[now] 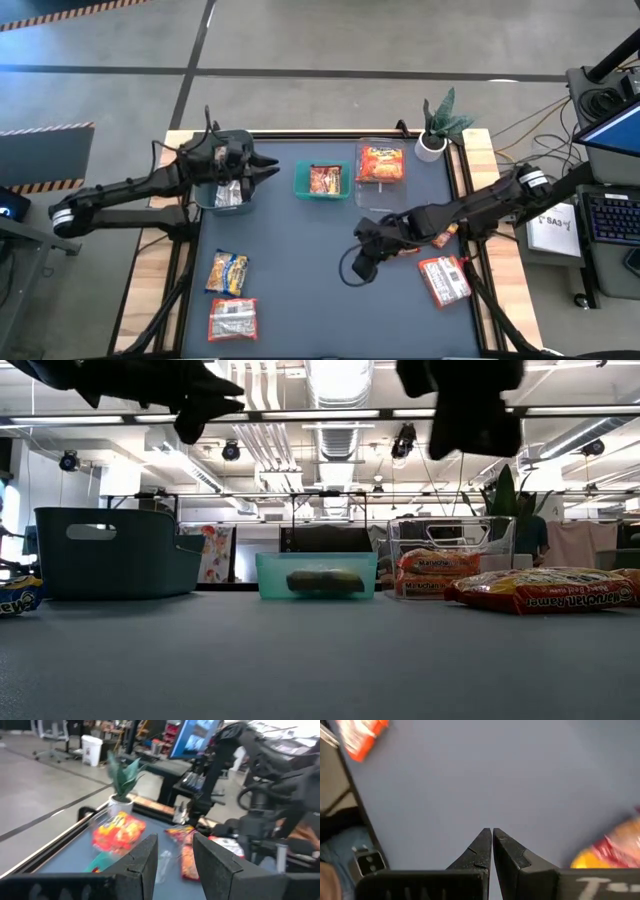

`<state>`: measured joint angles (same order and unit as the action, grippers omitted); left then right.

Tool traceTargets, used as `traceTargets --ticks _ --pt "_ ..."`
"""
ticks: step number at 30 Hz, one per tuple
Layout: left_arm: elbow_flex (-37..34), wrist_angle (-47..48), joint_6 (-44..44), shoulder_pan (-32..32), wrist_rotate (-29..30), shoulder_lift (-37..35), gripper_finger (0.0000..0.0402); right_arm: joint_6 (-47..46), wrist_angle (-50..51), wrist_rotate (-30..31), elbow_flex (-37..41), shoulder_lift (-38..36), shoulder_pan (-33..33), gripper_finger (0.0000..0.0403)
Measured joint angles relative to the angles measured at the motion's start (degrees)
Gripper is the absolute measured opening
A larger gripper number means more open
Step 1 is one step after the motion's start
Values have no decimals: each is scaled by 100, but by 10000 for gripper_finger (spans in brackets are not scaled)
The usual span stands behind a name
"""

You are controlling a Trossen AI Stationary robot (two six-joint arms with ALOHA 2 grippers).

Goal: Sort Maruchan noodles
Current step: Put the left red noodle pack into the light blue bin

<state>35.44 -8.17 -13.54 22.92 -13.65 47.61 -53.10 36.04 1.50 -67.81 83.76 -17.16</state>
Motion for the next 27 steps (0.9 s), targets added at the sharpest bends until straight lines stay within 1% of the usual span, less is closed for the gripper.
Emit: traceTargets --ticks 4,9,14,19,24,27 --pt "0 -362 -4 -227 0 80 107 -307 530 32 0 -144 -160 9" --pt "0 -489 -8 -457 2 112 107 -931 1100 200 220 -300 -414 9" --pt "0 -606 -8 -553 15 112 107 -1653 1418 -16 928 -536 -497 9" --pt "0 -639 -50 -553 17 112 107 -2289 1420 26 1706 -1094 -411 9" --pt "0 -625 -72 -553 17 112 107 -3141 1438 658 2329 -1723 -248 9" --pt "0 -625 -72 -553 19 112 107 -3306 1434 755 2526 -1934 -183 9"
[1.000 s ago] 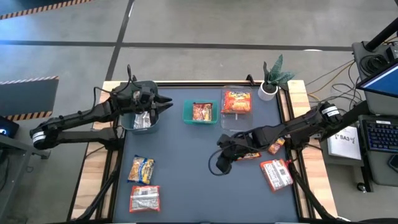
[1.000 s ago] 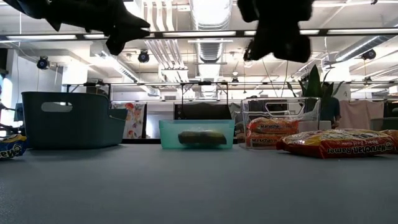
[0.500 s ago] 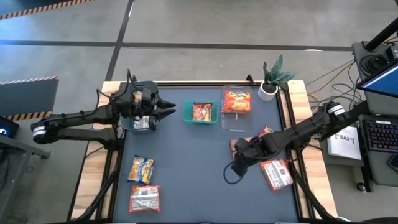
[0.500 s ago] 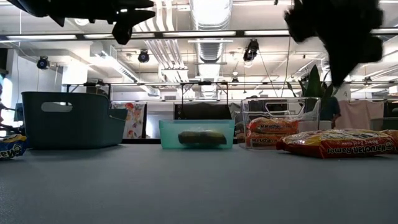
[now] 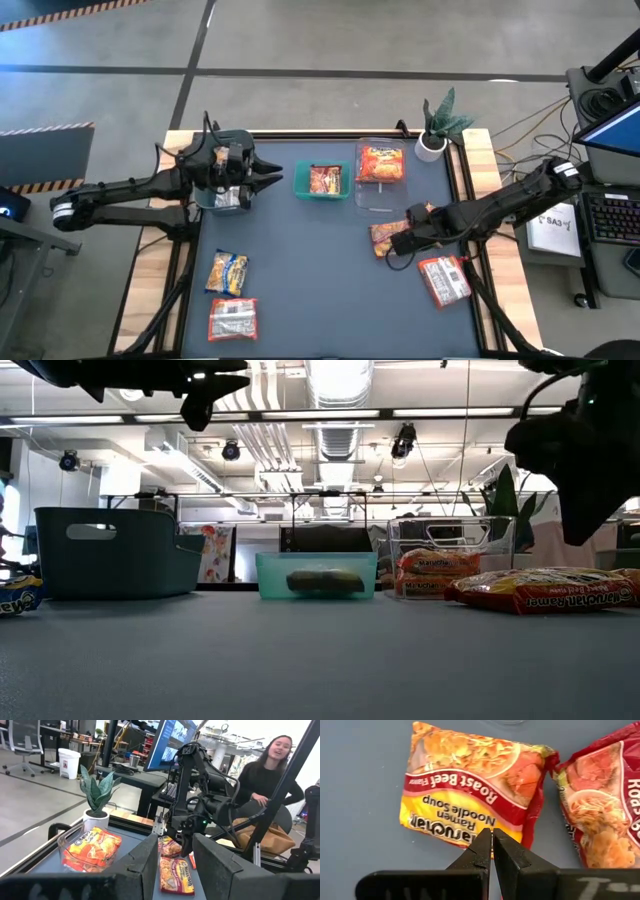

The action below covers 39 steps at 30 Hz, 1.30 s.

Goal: Sort Maruchan noodles
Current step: Put the left red noodle pack into the light blue bin

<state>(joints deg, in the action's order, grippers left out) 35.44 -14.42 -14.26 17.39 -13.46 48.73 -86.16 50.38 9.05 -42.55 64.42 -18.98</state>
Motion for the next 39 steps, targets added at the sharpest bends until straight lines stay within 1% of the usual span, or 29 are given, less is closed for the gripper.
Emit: traceTargets --ticks 3,5,9,13,15,17,20,22,25,31,34,39 --pt "0 0 0 0 14 0 107 36 -10 1 92 -61 52 17" --pt "0 0 0 0 73 0 107 47 -12 -1 148 -61 96 31" --pt "0 -4 9 0 97 0 107 59 -6 28 234 -57 189 81" --pt "0 -4 17 0 101 0 107 72 3 400 256 -54 217 137" --pt "0 -4 17 0 101 0 107 67 1 471 258 -54 217 158" --pt "0 -4 20 0 101 0 107 67 -9 471 258 -54 217 171" --pt "0 -6 29 0 103 0 107 29 -34 468 304 -40 215 179" --pt "0 -4 44 0 103 0 107 -21 -89 444 385 -39 214 178" --pt "0 -4 44 0 103 0 107 -89 -502 277 603 -39 213 171" --pt "0 5 46 0 104 150 107 83 -1792 287 1056 -37 212 146" --pt "0 -6 41 0 105 305 107 262 -2469 298 1104 -29 212 115" --pt "12 -108 24 -28 105 592 107 575 -3337 474 1106 133 212 39"
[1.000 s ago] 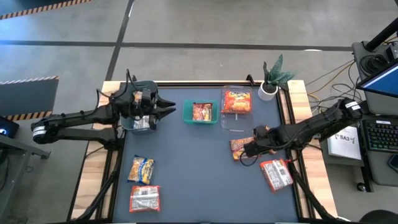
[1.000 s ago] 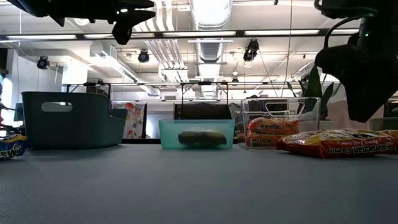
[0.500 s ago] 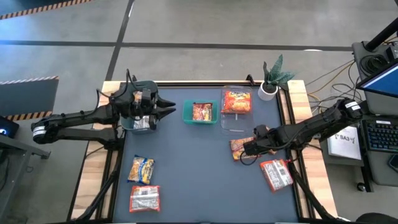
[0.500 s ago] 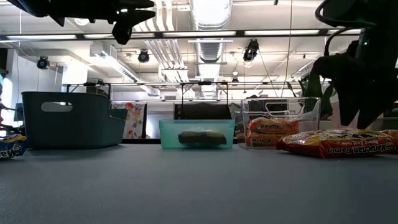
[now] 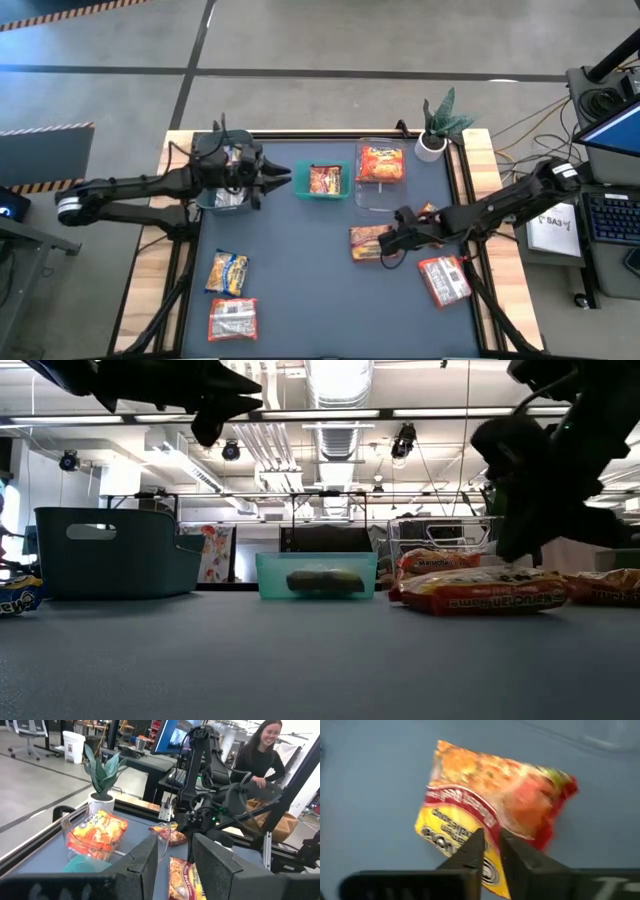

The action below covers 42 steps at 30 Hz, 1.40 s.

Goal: Sort Maruchan noodles
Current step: Put the left red noodle pack into the light blue bin

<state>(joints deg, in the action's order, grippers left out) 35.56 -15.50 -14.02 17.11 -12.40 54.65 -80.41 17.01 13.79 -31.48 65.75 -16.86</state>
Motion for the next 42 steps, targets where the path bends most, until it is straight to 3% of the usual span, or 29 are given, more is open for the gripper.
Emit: traceTargets --ticks 3,8,11,14,21,25,31,38,42 --pt "97 -17 3 -51 0 166 107 159 -444 159 0 234 0 14" --pt "379 -35 209 -340 2 525 104 548 -1712 309 1 819 3 9" --pt "565 -3 369 -651 2 808 96 702 -1823 199 -115 922 2 9" --pt "737 -4 448 -984 152 1109 88 786 -1068 -34 -286 737 2 9" --pt "944 206 452 -1608 653 1819 68 319 1649 121 -795 420 2 8" --pt "941 402 387 -1838 651 2272 58 202 1786 132 -834 627 2 8" --pt "955 392 117 -2083 664 3007 52 431 1229 130 -831 1311 0 8" --pt "1298 362 -9 -2336 723 3849 52 1556 -1438 -72 -833 1930 0 8" --pt "1488 691 -24 -2451 697 4130 52 1639 -1209 -208 -828 1848 -9 8"
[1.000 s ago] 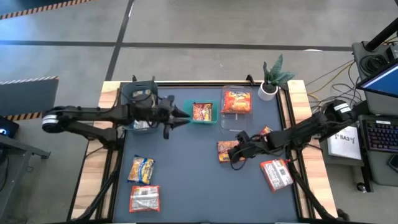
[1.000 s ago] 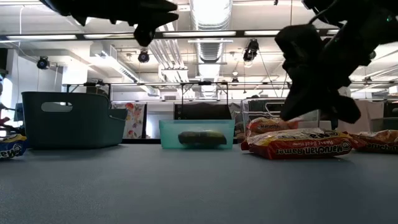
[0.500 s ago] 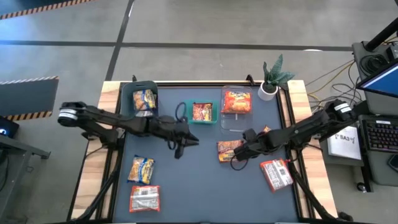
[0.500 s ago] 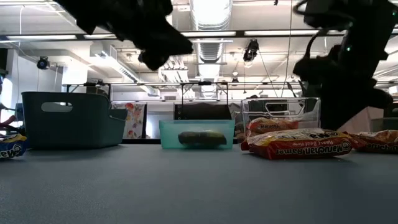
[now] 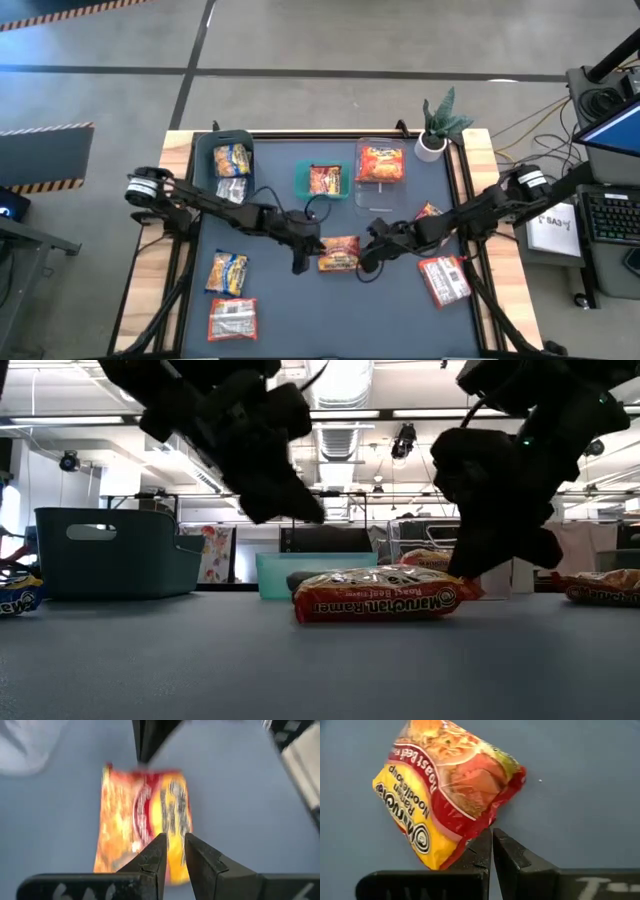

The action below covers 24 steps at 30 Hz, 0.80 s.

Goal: Sort Maruchan noodles
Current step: Put the left red noodle pack into the light blue bin

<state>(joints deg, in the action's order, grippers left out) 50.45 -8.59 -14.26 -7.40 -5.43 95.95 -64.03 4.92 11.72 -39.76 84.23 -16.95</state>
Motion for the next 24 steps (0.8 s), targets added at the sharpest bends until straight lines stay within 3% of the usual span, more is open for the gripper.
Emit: traceTargets --ticks 6,13,24 --pt "81 423 -3 -48 12 144 52 -248 767 -17 10 -358 -90 8" --pt "87 156 -41 -82 134 492 52 -413 555 -23 -13 -518 -96 25" --pt "82 131 82 -155 342 452 52 -459 478 34 -12 -554 -90 146"
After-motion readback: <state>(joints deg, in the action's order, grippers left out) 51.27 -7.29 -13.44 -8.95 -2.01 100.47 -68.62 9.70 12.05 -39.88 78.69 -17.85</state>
